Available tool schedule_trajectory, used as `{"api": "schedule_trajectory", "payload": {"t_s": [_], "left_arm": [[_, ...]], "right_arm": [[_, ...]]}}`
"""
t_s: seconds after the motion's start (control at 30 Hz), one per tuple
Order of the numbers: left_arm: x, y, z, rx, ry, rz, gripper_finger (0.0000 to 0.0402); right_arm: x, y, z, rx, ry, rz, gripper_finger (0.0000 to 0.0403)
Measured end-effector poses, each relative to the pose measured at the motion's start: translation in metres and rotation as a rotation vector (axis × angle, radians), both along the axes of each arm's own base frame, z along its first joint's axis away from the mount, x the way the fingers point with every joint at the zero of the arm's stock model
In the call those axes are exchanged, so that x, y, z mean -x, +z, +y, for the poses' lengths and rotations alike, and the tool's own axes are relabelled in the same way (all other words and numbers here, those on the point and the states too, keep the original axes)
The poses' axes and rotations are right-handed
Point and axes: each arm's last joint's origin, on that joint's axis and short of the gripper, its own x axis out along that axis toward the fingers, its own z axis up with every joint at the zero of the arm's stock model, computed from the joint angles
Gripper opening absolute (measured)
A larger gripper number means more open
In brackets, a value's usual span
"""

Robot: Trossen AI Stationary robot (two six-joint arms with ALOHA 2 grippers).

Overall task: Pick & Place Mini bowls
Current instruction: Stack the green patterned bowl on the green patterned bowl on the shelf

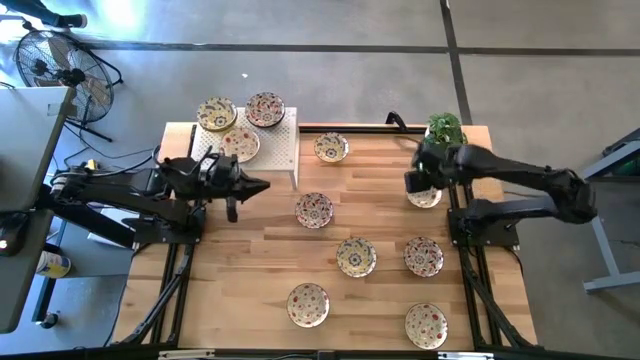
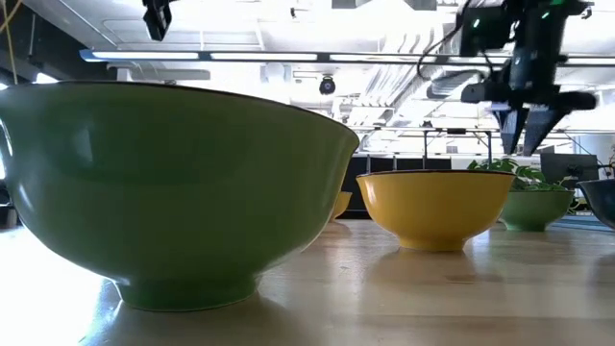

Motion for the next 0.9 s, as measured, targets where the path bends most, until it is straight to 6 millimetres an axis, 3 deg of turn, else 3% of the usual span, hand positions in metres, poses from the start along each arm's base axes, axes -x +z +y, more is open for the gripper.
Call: {"api": "schedule_trajectory", "payload": {"t_s": [0.17,0.37,0.67,0.9], "left_arm": [[-0.001,-0.004,0.0,0.01,-0.007,0.013,0.0001],[-0.001,-0.006,-0.005,0.038,-0.161,0.033,0.0001],[-0.005,-0.016,-0.007,0.054,-0.227,0.118,0.0001],[-0.006,-0.016,-0.007,0.022,-0.231,0.126,0.0001]], "right_arm": [[0.005,-0.011,-0.039,-0.053,0.332,0.022,0.0161],[0.014,-0.03,-0.065,-0.137,0.588,0.129,0.0157],[0.02,-0.051,-0.087,-0.247,0.732,0.093,0.0152],[0.017,-0.066,-0.093,-0.327,0.76,0.094,0.0113]]}}
